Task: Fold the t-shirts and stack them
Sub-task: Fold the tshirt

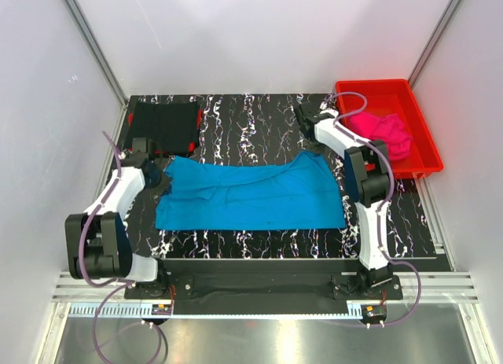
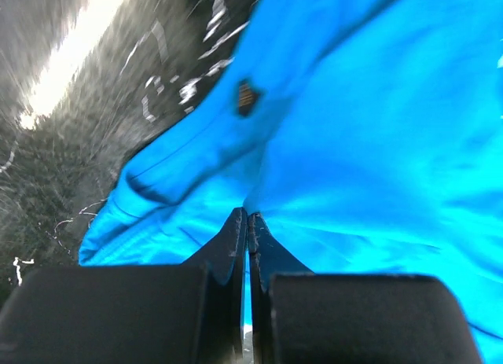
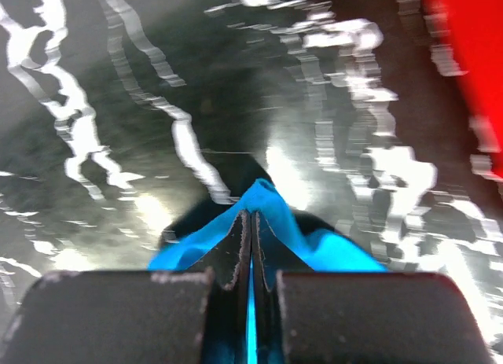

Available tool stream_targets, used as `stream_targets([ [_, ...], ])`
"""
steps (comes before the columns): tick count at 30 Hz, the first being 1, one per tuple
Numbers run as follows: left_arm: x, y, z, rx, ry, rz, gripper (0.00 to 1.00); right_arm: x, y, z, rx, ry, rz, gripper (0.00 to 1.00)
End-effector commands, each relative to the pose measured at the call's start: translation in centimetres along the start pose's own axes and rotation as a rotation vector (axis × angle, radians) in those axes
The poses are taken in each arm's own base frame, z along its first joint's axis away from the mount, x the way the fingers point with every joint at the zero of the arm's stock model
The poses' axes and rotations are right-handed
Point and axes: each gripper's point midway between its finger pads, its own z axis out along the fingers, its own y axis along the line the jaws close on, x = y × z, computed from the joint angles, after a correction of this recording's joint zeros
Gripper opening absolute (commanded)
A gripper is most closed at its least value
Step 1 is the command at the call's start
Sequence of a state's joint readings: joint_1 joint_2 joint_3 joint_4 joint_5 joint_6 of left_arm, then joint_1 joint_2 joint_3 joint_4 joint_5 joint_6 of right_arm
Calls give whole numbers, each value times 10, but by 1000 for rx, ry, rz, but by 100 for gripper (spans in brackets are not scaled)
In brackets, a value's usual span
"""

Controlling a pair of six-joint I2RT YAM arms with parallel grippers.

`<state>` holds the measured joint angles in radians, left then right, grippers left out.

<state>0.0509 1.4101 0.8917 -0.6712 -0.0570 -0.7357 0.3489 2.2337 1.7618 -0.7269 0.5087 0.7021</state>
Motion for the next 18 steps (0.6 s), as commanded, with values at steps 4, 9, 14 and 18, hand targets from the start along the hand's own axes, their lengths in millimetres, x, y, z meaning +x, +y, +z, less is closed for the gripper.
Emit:
stream_targets([
  [4,-41,-6,-38,-2,-139,41,0,-50,-39,-51,-17,-125,53,0],
  [9,-55,13,-49,-33,-190,23,0,-43,-60,-52,20,-130,33,0],
  [14,-57,16,-60,-7,-197,20,0,-40,-71,-59,5,-146,27,0],
  [18,-54,17,-64,13,-183,24,0,-39,-76,-68,-22,-155,23,0],
])
